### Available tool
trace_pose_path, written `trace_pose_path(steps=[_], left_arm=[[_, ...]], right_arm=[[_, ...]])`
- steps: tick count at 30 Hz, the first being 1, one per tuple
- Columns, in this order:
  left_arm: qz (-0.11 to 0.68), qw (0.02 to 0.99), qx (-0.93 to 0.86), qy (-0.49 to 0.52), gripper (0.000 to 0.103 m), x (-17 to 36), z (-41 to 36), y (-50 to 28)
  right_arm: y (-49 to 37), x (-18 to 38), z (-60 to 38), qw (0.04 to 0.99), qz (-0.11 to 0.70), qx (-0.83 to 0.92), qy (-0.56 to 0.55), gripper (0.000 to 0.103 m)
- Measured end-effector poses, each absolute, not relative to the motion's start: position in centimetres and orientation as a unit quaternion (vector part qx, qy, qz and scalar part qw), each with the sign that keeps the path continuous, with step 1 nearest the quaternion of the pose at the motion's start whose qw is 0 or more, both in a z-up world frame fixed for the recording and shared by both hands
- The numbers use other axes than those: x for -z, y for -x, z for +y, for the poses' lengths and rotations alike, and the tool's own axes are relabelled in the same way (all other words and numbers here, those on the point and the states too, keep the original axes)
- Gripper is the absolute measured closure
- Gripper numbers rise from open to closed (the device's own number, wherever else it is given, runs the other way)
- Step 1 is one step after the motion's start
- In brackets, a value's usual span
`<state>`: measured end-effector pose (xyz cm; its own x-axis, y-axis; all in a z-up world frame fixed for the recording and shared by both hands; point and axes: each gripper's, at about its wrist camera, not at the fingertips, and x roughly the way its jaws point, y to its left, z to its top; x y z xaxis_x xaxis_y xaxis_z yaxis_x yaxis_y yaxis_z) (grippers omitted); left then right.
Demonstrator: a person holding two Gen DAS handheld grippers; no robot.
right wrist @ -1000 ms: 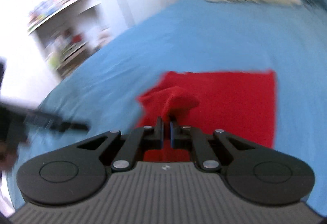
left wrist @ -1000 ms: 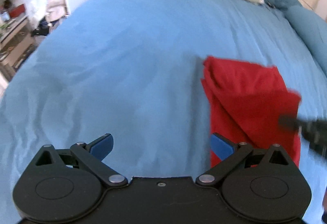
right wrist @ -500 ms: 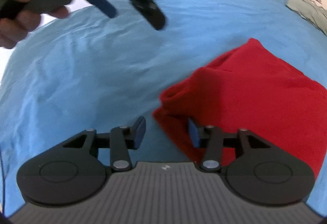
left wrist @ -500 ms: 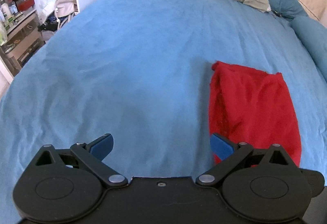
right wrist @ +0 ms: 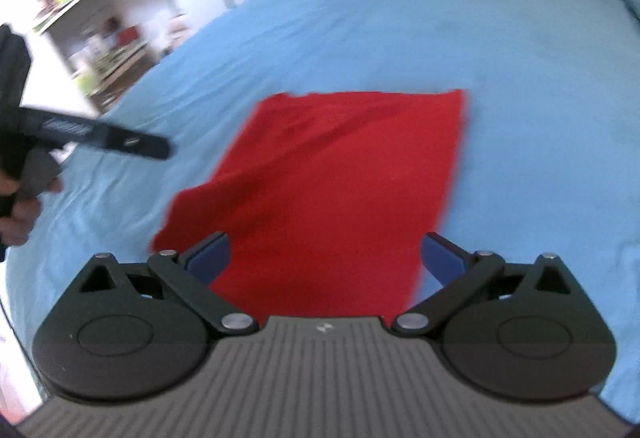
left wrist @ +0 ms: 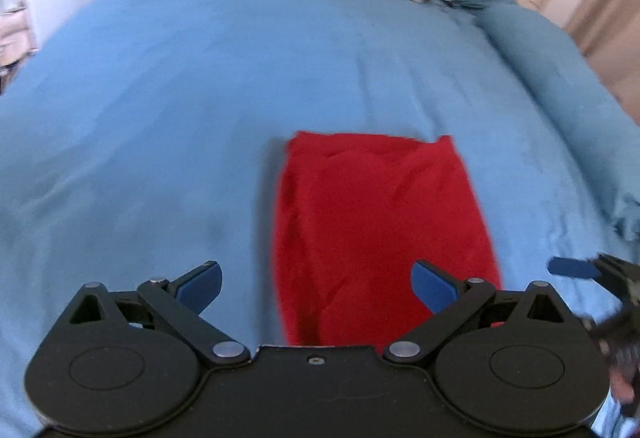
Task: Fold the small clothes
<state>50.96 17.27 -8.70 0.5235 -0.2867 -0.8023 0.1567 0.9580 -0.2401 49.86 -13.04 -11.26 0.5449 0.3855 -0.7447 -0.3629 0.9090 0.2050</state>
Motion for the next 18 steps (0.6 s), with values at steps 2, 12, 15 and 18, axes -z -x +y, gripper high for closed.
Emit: trace_pose_path(steps=[2, 12, 15, 18], left_arm=[[0.482, 0.862, 0.140, 0.073, 0.001, 9.3, 17.0, -52.6], [0.537, 0.827, 0.147, 0.076, 0.015, 14.8, 16.3, -56.8], [0.561, 0.808, 0.156, 0.091, 0.022, 16.4, 16.2, -57.1], [0.557, 0.808, 0.162, 0.100, 0.023, 17.2, 16.0, -57.4]], right_arm=[[-52.0, 11.5, -14.8, 0.871, 0.447, -0.198, -0.038, 0.000], [-58.2, 16.2, -17.0, 0.829, 0.512, -0.155, -0.164, 0.000], [-59.1, 17.4, -16.4, 0.828, 0.514, -0.160, -0.156, 0.000], [-59.5, 18.4, -15.9, 0.816, 0.528, -0.170, -0.160, 0.000]])
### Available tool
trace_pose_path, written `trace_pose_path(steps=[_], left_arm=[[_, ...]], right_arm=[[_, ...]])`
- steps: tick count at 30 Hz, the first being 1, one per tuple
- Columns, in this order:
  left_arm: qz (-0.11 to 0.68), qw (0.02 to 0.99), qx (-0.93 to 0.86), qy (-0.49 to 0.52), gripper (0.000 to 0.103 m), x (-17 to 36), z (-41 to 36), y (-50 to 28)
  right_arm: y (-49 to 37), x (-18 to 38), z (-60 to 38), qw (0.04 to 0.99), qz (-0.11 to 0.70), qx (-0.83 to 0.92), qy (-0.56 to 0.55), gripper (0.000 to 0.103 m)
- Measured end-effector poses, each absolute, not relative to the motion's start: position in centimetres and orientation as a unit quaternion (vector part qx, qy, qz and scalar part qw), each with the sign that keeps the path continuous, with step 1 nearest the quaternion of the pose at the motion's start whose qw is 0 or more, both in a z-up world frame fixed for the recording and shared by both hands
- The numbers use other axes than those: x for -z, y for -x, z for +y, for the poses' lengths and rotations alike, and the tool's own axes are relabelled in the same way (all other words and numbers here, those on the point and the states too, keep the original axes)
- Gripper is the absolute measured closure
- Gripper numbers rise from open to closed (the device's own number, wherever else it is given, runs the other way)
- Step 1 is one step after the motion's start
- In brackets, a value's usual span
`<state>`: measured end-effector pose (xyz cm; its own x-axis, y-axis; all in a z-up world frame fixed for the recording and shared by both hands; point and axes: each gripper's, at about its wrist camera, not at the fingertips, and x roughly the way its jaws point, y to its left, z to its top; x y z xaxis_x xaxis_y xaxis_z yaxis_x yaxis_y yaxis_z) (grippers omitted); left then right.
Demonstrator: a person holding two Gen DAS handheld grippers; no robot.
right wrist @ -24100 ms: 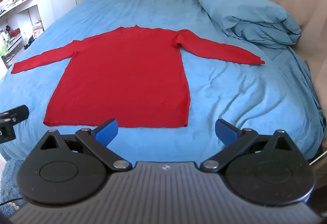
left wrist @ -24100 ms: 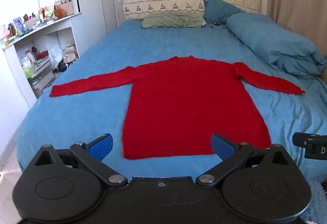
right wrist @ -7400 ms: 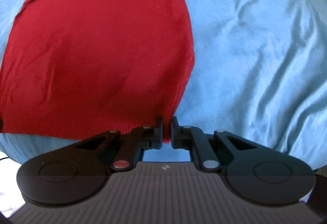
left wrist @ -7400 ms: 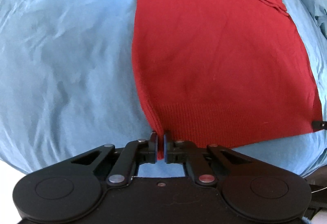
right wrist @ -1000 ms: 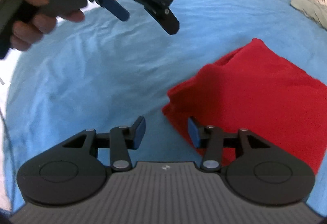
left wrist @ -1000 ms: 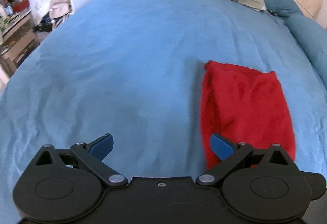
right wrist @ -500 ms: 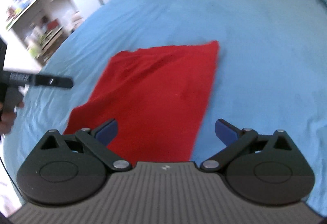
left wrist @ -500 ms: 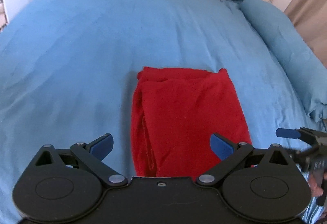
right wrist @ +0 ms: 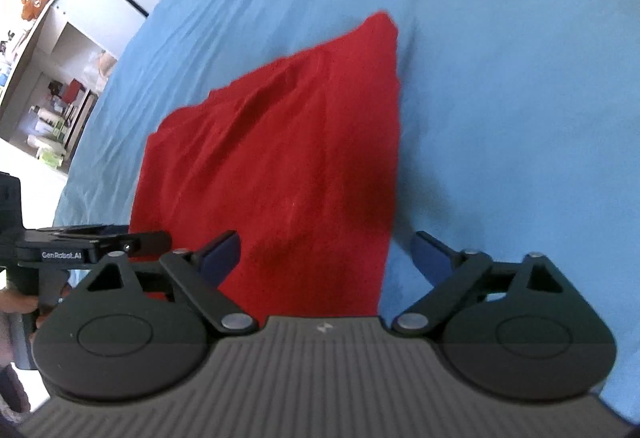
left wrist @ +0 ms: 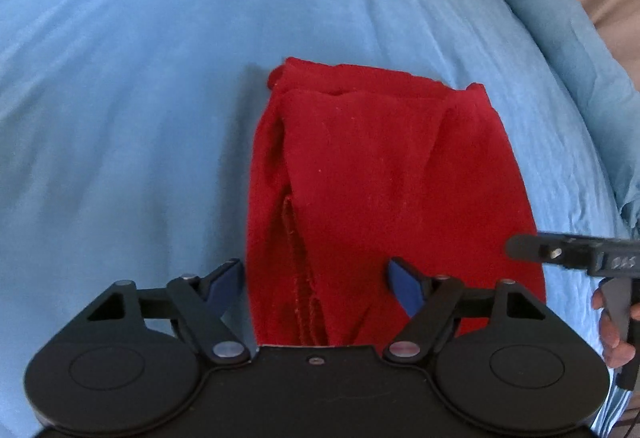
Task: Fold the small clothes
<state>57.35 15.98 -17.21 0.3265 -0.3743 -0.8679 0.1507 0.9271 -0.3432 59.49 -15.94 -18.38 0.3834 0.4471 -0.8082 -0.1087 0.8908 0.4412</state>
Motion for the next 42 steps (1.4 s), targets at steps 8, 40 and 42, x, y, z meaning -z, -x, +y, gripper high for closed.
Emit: trace_pose_path(steps=[8, 40, 42], left_arm=[[0.544, 0.812, 0.174, 0.119, 0.064, 17.5, 14.0, -57.6], [0.513, 0.829, 0.214, 0.057, 0.077, 10.9, -2.1, -39.1], [0.511, 0.833, 0.208, 0.052, 0.077, 12.0, -3.7, -38.5]], right_arm=[[-59.9, 19.5, -15.3, 0.814, 0.528, -0.169, -0.172, 0.034], [-39.4, 11.6, -27.3, 0.853, 0.471, -0.153, -0.165, 0.064], [-38.7, 13.0, -28.4, 0.859, 0.467, -0.148, -0.151, 0.064]])
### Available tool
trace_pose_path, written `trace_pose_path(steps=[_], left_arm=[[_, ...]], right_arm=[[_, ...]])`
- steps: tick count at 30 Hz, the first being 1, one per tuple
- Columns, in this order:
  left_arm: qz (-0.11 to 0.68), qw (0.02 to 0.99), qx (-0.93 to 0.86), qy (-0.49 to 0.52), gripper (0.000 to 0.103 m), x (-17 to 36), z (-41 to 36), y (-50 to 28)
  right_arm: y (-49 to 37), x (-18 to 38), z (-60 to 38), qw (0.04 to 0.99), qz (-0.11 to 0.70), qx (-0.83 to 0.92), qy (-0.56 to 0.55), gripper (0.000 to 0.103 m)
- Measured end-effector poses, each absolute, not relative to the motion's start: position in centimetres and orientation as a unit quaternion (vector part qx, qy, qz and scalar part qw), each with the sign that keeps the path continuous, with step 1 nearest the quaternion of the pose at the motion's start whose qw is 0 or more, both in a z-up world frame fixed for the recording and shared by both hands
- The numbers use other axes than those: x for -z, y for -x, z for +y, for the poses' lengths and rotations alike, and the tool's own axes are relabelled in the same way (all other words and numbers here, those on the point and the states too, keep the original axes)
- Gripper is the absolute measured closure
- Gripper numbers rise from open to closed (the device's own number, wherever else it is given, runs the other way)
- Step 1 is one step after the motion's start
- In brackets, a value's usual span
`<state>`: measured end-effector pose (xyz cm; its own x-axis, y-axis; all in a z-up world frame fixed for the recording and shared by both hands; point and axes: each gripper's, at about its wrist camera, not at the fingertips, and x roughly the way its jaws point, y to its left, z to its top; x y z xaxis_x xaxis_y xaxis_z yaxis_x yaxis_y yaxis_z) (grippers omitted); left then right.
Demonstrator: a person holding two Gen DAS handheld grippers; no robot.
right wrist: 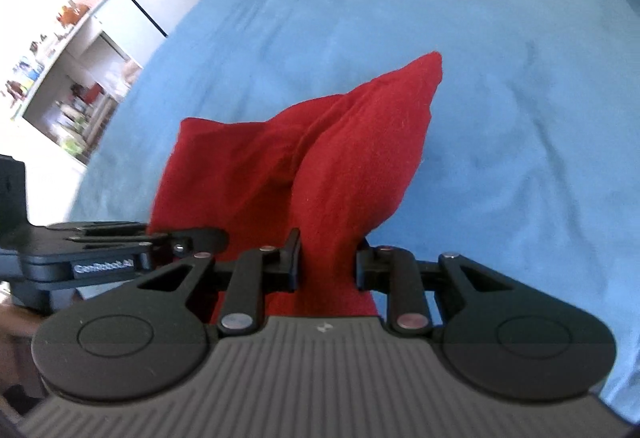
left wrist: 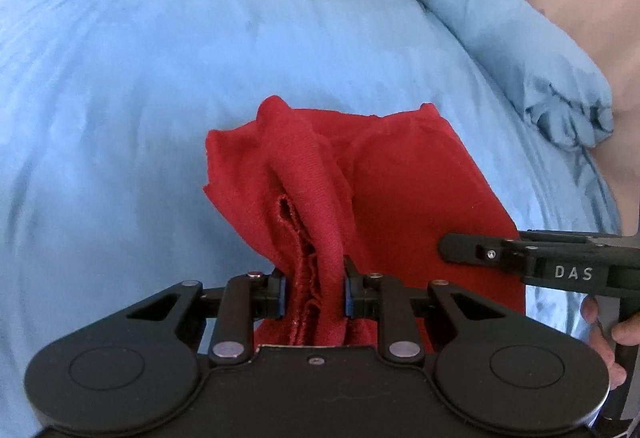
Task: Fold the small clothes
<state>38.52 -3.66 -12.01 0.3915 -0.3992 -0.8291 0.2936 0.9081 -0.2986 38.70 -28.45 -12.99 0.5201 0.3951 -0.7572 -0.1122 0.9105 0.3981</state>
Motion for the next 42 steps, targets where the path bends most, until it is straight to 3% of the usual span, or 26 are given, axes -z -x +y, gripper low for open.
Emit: trace_pose_path(steps=[5, 10, 12, 14, 16, 19, 24, 34, 42], left_arm=[[0.496, 0.849, 0.181, 0.005, 0.075, 13.8, -5.1, -37.7], [0.502, 0.848, 0.171, 0.016, 0.062, 14.2, -4.1, -38.2], [0.500, 0.850, 0.165, 0.006, 0.058, 13.8, -4.3, -38.2], [0.497, 0.854, 0.152, -0.005, 0.056, 12.9, -3.2, -37.7], [0.489, 0.862, 0.134, -0.014, 0.040, 11.7, -2.3, -36.9], [0.482, 0.867, 0.128, -0.013, 0.034, 10.4, -0.6, -35.2], [0.515, 0.846, 0.138, -0.016, 0.034, 11.6, -0.3, -33.1], [0.559, 0.821, 0.113, 0.000, 0.030, 17.7, 1.0, -31.5], [0.563, 0.821, 0.096, 0.012, 0.031, 16.0, 1.5, -30.2]], right_arm=[[-37.7, 16.9, -30.7, 0.864, 0.462, -0.139, -0.145, 0.061], [-37.7, 17.7, -31.2, 0.862, 0.463, -0.135, -0.154, 0.056], [-37.6, 17.0, -30.7, 0.866, 0.463, -0.128, -0.137, 0.050], [-37.0, 16.3, -30.9, 0.871, 0.458, -0.129, -0.125, 0.031], [-36.2, 15.3, -30.9, 0.878, 0.449, -0.125, -0.110, 0.016], [-34.8, 13.8, -30.8, 0.886, 0.440, -0.122, -0.088, 0.007], [-32.8, 13.6, -30.2, 0.877, 0.467, -0.095, -0.052, 0.006], [-30.1, 19.8, -31.1, 0.858, 0.508, -0.077, -0.015, 0.002], [-28.7, 19.6, -32.5, 0.861, 0.504, -0.072, -0.026, 0.000]])
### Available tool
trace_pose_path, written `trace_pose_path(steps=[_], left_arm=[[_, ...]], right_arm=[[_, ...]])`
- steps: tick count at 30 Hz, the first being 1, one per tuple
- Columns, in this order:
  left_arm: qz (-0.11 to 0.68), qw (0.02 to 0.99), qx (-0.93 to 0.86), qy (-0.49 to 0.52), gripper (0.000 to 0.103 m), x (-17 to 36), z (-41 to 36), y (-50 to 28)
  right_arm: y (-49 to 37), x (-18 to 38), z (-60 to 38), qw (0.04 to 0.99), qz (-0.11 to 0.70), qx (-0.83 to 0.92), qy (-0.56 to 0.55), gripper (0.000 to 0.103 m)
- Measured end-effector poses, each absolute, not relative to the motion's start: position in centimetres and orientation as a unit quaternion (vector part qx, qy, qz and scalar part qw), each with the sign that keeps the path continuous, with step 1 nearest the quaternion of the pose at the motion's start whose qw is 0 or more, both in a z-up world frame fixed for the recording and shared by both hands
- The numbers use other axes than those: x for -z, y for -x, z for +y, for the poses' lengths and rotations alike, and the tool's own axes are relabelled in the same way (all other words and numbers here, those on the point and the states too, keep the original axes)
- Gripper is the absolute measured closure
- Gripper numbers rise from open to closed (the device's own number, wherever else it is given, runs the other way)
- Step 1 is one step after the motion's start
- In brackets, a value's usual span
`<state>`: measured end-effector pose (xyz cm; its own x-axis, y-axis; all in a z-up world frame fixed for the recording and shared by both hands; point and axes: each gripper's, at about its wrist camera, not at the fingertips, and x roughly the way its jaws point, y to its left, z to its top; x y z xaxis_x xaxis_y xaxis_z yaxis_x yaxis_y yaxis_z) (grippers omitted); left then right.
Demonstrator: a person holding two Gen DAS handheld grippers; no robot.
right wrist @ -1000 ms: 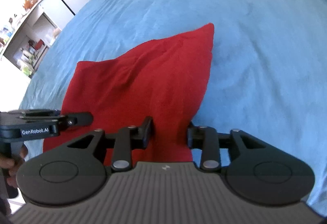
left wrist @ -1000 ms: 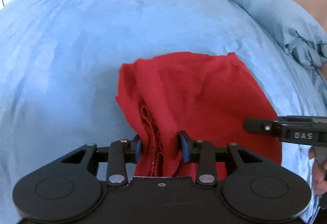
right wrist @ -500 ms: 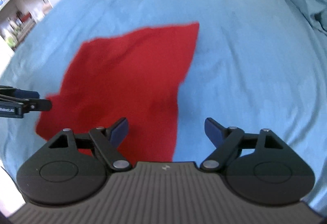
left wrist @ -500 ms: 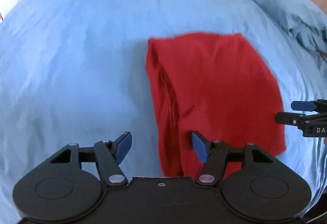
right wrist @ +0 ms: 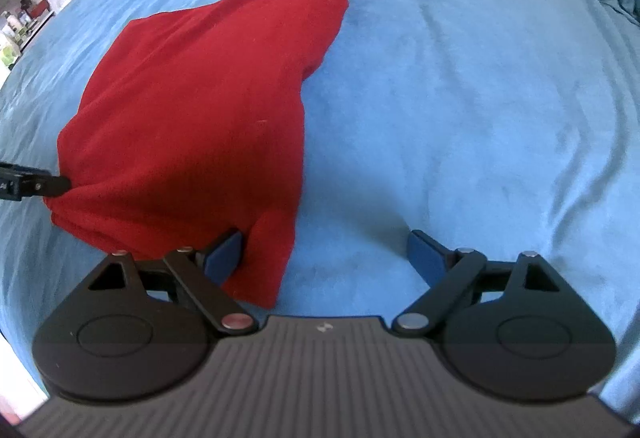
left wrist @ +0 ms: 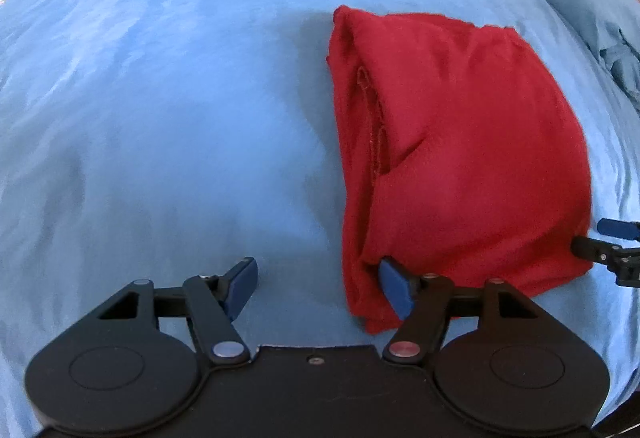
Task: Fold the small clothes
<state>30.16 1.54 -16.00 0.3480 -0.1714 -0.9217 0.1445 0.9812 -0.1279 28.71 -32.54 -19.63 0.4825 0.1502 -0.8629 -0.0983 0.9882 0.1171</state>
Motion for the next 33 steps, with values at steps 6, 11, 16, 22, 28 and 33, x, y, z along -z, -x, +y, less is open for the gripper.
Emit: trace_pose_path(steps=[6, 11, 16, 22, 28, 33], left_arm=[[0.530, 0.844, 0.080, 0.001, 0.028, 11.4, 1.4, -29.1], [0.491, 0.870, 0.052, 0.014, 0.019, 8.0, 1.7, -28.2], [0.431, 0.901, 0.040, -0.027, 0.019, 4.9, 1.0, -26.8], [0.386, 0.922, 0.033, -0.020, 0.020, 0.0, 0.9, -22.4], [0.352, 0.935, 0.031, -0.017, 0.011, -5.5, 0.2, -14.8], [0.329, 0.944, 0.010, -0.031, 0.000, -7.5, -0.1, -9.1]], right_arm=[[-27.9, 15.0, -31.5, 0.877, 0.478, -0.054, -0.026, 0.000], [-27.5, 10.7, -30.9, 0.894, 0.447, -0.017, -0.031, 0.000], [-26.2, 7.3, -30.4, 0.907, 0.419, 0.003, -0.035, 0.000], [-21.5, 2.4, -29.4, 0.925, 0.378, 0.008, -0.024, 0.000], [-14.1, -3.1, -28.1, 0.932, 0.360, 0.013, -0.034, 0.000], [-8.4, -5.7, -26.7, 0.937, 0.348, 0.017, -0.019, 0.000]])
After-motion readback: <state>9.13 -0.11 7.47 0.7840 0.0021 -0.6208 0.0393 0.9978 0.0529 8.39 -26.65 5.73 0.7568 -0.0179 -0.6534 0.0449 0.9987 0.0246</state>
